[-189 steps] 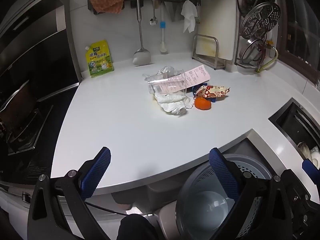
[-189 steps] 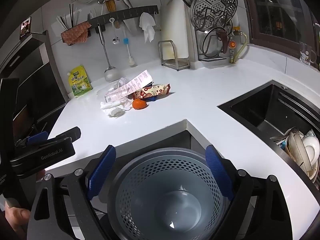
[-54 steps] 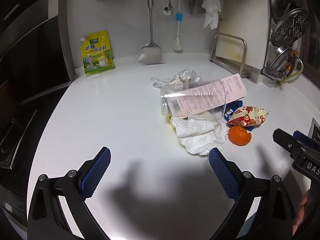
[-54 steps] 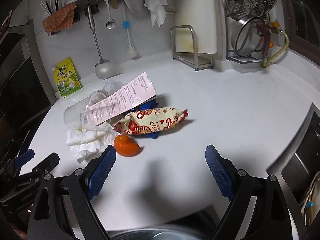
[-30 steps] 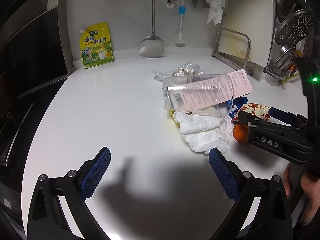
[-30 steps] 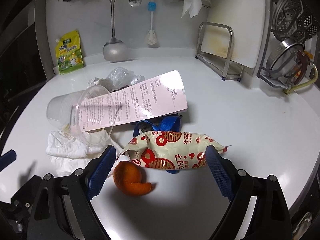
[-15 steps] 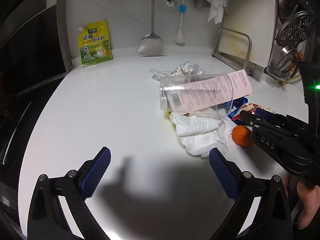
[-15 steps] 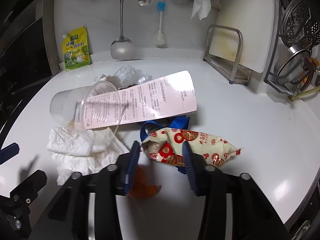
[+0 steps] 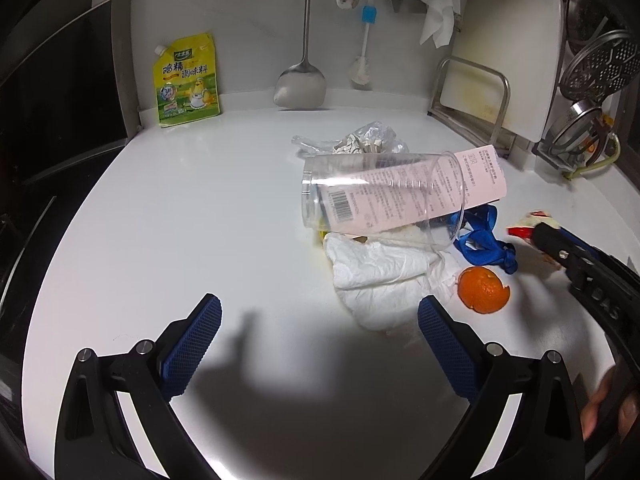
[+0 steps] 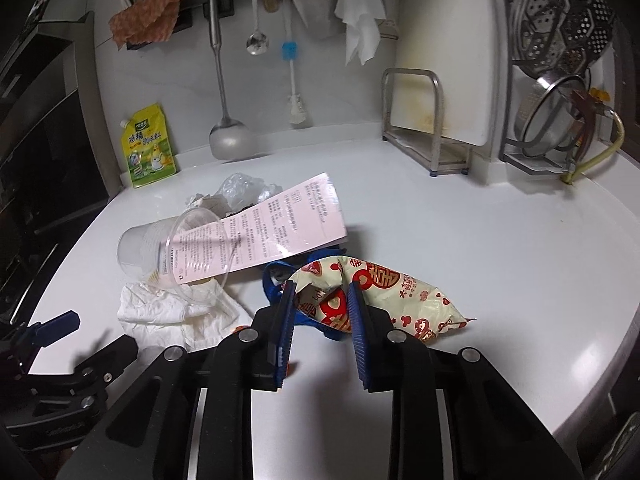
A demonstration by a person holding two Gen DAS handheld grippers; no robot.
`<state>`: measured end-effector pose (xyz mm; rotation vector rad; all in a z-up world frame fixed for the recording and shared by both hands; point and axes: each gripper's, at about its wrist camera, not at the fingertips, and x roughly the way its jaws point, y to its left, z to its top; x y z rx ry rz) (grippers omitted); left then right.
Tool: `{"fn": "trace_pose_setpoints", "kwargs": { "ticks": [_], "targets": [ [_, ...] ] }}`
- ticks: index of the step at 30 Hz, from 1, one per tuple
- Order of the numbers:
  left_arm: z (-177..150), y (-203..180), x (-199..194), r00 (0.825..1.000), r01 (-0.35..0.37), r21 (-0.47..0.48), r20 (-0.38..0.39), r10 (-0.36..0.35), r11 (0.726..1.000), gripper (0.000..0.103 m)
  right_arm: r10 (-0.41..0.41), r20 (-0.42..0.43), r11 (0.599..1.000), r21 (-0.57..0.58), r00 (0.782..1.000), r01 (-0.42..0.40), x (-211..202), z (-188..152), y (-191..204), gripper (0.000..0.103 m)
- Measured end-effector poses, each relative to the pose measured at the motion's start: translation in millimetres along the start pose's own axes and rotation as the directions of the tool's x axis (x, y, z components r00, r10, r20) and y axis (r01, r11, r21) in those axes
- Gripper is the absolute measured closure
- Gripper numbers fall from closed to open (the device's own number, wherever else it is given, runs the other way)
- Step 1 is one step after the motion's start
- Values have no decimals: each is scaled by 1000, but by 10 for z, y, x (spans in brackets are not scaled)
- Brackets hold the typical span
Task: Collect trash
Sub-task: 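Grasp the white tissue with the left tool while the right tool holds the wrapper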
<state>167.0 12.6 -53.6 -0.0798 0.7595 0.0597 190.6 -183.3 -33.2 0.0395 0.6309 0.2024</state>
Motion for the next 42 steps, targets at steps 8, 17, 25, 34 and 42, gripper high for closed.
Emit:
{"fn": "trace_pose_setpoints", "kwargs": {
  "ticks": [8, 17, 25, 34, 42],
  "targets": [
    [83, -228, 235, 998, 10, 49, -62, -7, 999, 27, 24, 12, 998, 58, 1000, -24, -224, -83, -167, 78],
    [58, -222, 206, 995, 62, 62, -76, -58, 996, 89, 28, 26, 996, 80, 999, -30, -385, -150, -212, 78],
    [143, -66, -60, 998, 61, 59, -18, -60, 996, 92, 32, 26, 994, 108, 999, -34, -513, -244, -206, 78],
    [158, 68, -506, 996, 80, 67, 45, -83, 995, 92, 4, 46, 993, 121, 999, -10, -829, -372, -147, 78],
    [-197, 94, -873, 992, 105, 106, 53, -111, 989, 92, 2, 44, 990, 139, 999, -9, -1168, -650, -46, 78]
  ]
}}
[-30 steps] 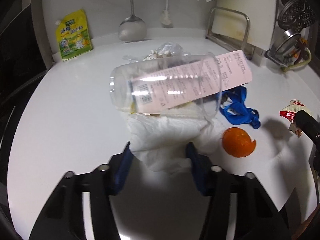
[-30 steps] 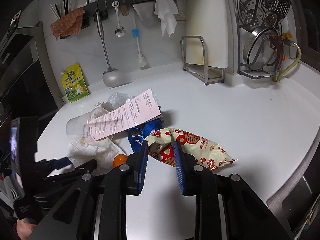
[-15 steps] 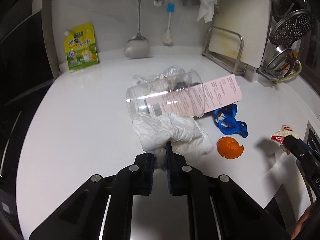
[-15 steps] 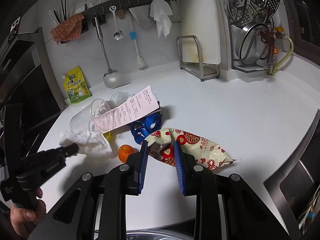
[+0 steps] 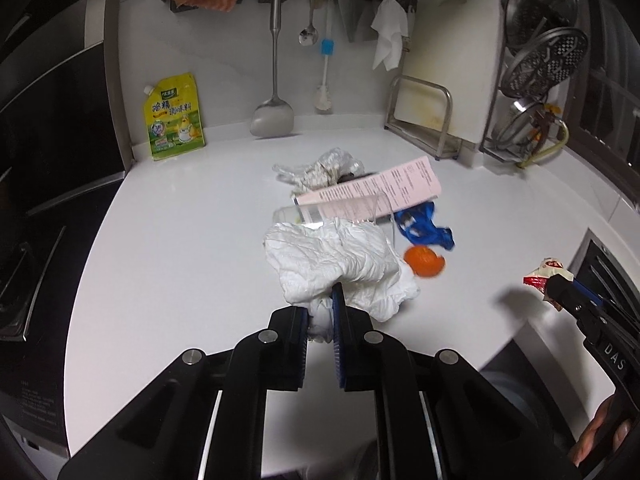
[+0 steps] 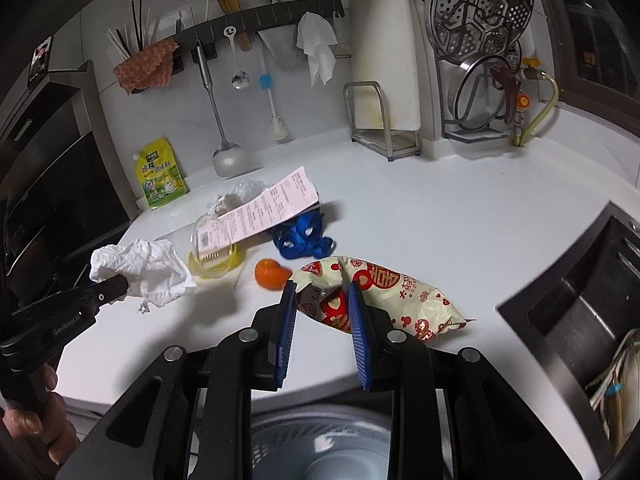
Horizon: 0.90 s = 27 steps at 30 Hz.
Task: Collect trash
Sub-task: 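Grasp the white tissue with the left tool while the right tool holds the wrapper, then carry tissue and wrapper over the grey bin and open both tools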
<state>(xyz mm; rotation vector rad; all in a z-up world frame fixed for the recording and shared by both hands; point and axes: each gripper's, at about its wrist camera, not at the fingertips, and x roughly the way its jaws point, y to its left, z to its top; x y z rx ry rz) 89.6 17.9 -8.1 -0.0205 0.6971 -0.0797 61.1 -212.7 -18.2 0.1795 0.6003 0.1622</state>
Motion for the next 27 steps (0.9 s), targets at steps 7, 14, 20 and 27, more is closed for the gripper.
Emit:
{"fn": "trace_pose_setpoints", "kwargs": {
  "ticks": [7, 14, 20, 27],
  "targets": [
    [-347, -19, -95, 1000, 3, 25, -25, -2, 1000, 92, 4, -21, 1000, 2, 1000, -3, -260, -325, 78, 78],
    [-429, 51, -42, 999, -39, 16, -26, 39, 999, 92, 3, -16, 1000, -2, 1000, -3, -456, -450, 116, 78],
    [-378, 101, -68, 999, -48, 7, -16, 48, 999, 92, -1, -7, 1000, 0, 1000, 1, -541, -484, 119, 78],
    [-424, 44, -277, 1000, -19, 23, 13, 19, 1000, 92, 4, -5, 1000, -8, 1000, -4, -651, -573, 152, 78]
  ]
}}
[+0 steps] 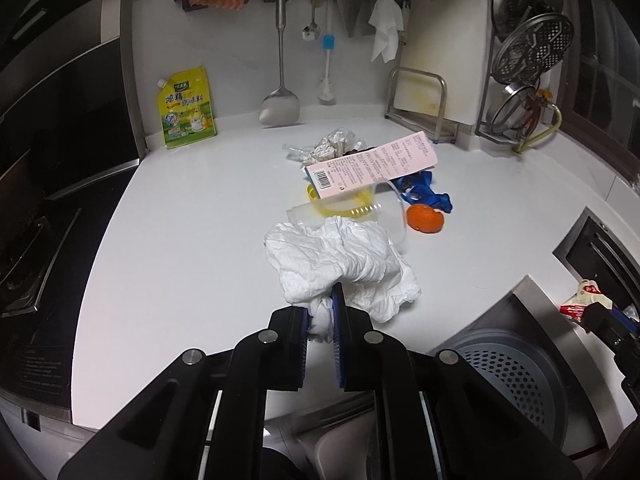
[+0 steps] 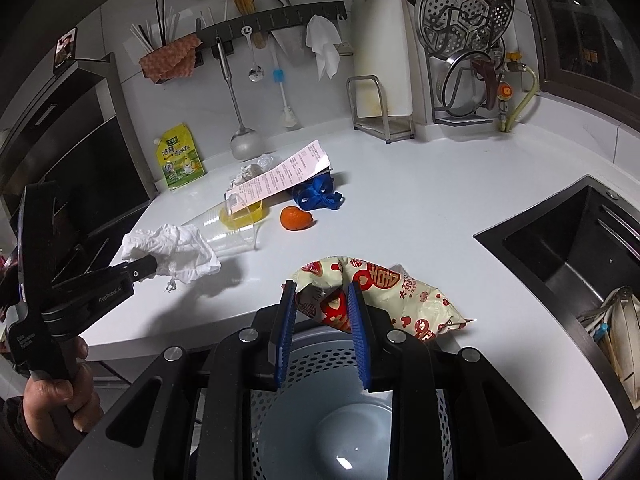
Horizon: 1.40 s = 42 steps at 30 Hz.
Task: Collect trash
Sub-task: 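Carry tissue and wrapper over the grey bin and open both tools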
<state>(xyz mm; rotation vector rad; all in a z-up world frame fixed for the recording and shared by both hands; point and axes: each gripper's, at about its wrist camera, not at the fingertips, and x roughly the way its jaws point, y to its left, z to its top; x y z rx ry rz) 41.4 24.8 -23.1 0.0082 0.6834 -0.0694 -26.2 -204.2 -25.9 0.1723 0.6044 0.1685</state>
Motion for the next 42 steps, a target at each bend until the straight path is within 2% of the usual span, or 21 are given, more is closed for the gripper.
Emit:
{"fn": "trace_pose_setpoints", "kwargs": {
  "ticks": [8, 13, 18, 22, 30, 40, 41, 42],
  "targets": [
    [-209, -112, -239, 998, 60, 25, 0, -60, 998, 92, 12, -28, 1000, -2, 1000, -12, -84, -213, 37, 78],
    [-404, -278, -399, 992, 127, 66, -15, -127, 990, 92, 12, -49, 1000, 6, 999, -12, -164, -387, 15, 78],
    [-610, -451, -463, 982, 185, 95, -42, -181, 978, 92, -3, -78, 1000, 22, 997, 5, -221, -607, -63, 78],
    [-770, -565, -378, 973, 219, 107, -93, -210, 970, 92, -17, -103, 999, 44, 995, 22, -236, -746, -161, 78],
    [-999, -667, -171, 962, 233, 115, -173, -212, 966, 92, -16, -168, 997, 76, 986, 29, -114, -970, -263, 78],
    [-1049, -677, -130, 953, 247, 109, -205, -221, 963, 88, -2, -185, 996, 84, 983, 18, -46, -1025, -269, 76],
    [-1055, -673, -128, 953, 246, 107, -208, -220, 963, 87, -3, -184, 996, 84, 983, 19, -49, -1029, -270, 76],
    [-1057, -667, -127, 953, 245, 104, -209, -220, 964, 87, -4, -183, 996, 85, 983, 20, -50, -1029, -274, 70]
  ]
}}
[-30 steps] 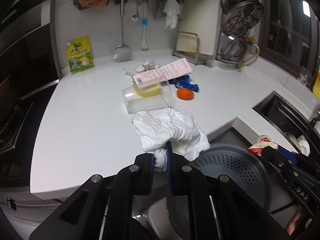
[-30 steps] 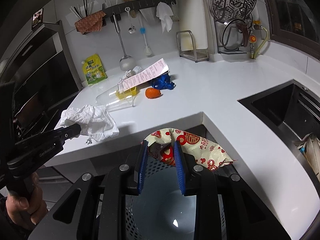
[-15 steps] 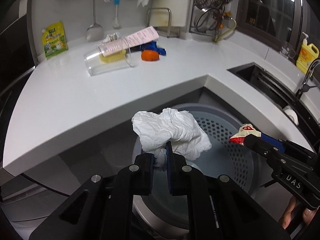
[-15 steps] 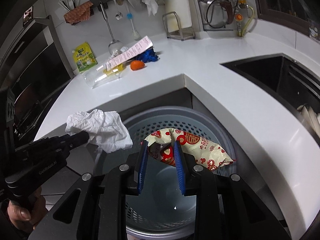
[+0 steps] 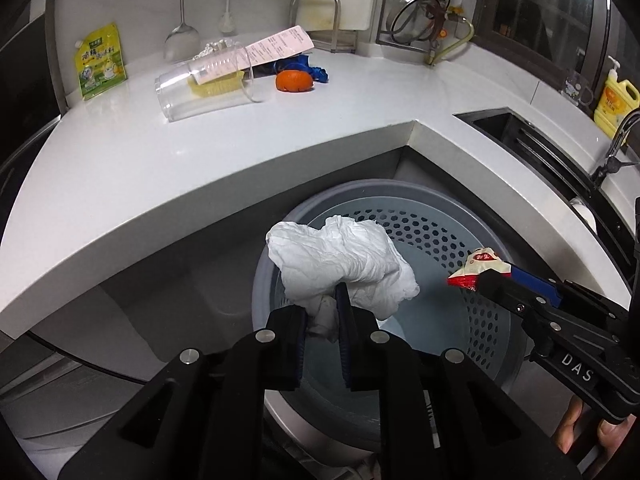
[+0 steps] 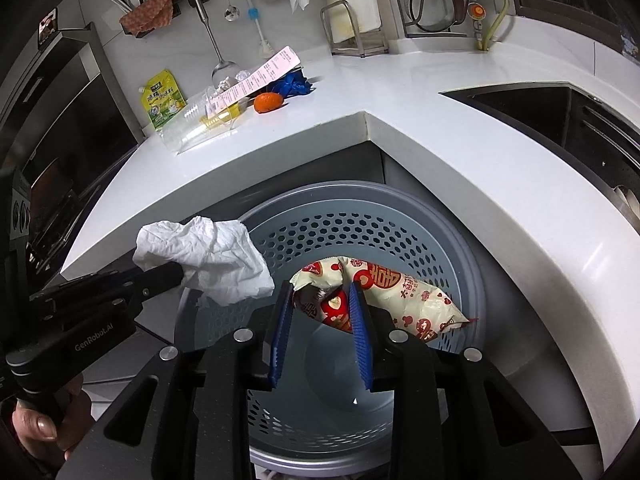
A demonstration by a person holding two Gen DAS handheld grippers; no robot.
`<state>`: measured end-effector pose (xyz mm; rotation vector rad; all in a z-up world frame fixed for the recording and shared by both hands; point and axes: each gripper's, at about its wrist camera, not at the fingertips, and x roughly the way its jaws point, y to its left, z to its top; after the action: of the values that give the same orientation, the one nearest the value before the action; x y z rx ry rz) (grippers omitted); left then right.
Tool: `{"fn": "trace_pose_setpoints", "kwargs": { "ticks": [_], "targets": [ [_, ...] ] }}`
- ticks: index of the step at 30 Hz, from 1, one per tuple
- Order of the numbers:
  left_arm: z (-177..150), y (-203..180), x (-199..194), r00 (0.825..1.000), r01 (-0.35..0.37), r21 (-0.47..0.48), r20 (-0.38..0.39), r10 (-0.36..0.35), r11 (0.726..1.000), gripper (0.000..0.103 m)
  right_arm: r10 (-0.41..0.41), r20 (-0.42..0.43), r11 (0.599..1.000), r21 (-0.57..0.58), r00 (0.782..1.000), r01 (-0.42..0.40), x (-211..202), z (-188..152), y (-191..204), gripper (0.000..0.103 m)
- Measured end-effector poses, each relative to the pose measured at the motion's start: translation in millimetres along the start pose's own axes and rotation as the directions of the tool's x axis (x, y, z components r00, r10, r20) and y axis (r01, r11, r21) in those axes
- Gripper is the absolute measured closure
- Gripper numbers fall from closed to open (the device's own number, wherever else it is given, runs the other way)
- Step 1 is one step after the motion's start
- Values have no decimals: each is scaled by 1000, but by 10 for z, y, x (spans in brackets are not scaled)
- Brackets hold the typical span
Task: Collect trash
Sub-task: 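Carry tissue and wrapper over the grey bin and open both tools, then move the left tool to the clear plastic cup and grip it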
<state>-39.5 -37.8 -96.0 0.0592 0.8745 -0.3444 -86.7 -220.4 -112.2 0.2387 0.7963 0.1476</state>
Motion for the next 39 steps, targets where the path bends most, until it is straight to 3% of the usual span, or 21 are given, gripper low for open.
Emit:
{"fn": "trace_pose_setpoints", "kwargs": {
  "ticks": [1, 2, 4, 5, 9, 20, 22, 30, 35, 39],
  "targets": [
    [-4, 6, -2, 1000, -2, -3, -1, 2, 1000, 78, -5, 2, 1000, 3, 1000, 5, -5, -2, -6, 64],
    [-7, 14, -7, 1000, -5, -6, 1, 5, 1000, 72, -21, 13, 1000, 9, 1000, 21, -19, -4, -16, 47],
    [-7, 28, -1, 1000, -16, -12, 3, 17, 1000, 41, -37, 30, 999, 21, 999, 36, -47, -5, -48, 40],
    [-11, 43, -13, 1000, -18, -19, 11, 19, 1000, 39, -34, 28, 999, 26, 999, 33, -43, -3, -70, 40],
    [-9, 62, -11, 1000, -24, -27, 8, 24, 999, 39, -29, 24, 999, 47, 999, 28, -40, -10, -128, 40],
    [-3, 59, -45, 998, -46, -19, 32, 47, 999, 24, -16, 25, 999, 34, 1000, 15, -21, -14, -83, 37],
    [8, 75, -63, 998, -52, -19, 47, 53, 998, 18, -12, 20, 999, 31, 1000, 11, 2, -10, -67, 37],
    [142, 314, -179, 987, -92, -38, 133, 96, 995, 13, 30, 36, 999, 30, 999, -31, -44, 91, 7, 34],
    [298, 565, -250, 975, -107, -73, 188, 119, 992, 13, 2, 70, 1000, 28, 998, -4, -106, 226, 36, 30],
    [422, 708, -301, 961, -129, -22, 243, 130, 991, 8, -5, 65, 1000, 25, 998, 3, -108, 323, 28, 29]
  ]
}}
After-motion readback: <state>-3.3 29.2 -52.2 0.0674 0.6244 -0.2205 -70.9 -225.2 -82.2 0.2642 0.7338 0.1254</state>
